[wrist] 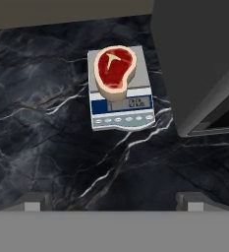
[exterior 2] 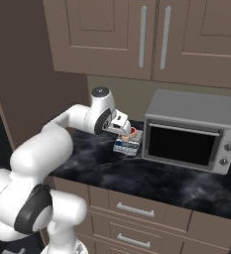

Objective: Take the steak from the fridge and place it on the digital scale on the counter by the fridge. Wait a few seconds for a reading, then move it to the plate on the dining counter.

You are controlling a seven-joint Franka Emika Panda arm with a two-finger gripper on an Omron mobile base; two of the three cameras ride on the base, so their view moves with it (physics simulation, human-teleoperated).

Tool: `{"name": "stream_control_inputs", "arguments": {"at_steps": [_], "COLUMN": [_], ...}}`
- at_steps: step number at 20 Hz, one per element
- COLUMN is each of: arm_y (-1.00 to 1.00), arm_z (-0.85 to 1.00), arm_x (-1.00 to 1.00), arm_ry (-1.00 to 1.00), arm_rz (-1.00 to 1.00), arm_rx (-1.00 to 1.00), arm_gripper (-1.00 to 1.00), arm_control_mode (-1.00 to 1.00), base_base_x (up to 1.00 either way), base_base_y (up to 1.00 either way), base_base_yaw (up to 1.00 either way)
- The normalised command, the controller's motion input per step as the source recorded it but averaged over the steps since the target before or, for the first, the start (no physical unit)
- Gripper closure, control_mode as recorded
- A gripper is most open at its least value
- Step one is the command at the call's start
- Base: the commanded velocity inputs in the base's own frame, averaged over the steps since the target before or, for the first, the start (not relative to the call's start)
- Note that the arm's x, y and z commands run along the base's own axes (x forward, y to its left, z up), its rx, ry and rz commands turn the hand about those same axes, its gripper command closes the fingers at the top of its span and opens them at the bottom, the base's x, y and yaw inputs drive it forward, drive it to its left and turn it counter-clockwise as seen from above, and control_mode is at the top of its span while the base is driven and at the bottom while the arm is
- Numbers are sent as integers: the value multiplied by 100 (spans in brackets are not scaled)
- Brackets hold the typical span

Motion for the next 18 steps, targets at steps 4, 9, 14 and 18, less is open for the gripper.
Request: {"name": "stream_control_inputs", "arguments": {"at_steps": [4,9,14,18], "arm_y": [0,0,0,-16], "arm_z": [-18,-25,-7,-5], "arm_x": [52,74,67,41], "arm_ry": [0,0,2,3], "arm_rz": [0,0,0,0], "arm_rx": [0,0,0,0], "arm_gripper": [-100,-100,-100,-100], "arm_control_mode": [-100,-100,-100,-100], "base_base_x": [0,0,0,0], "base_base_y": [0,0,0,0], "base_base_yaw": [0,0,0,0]}}
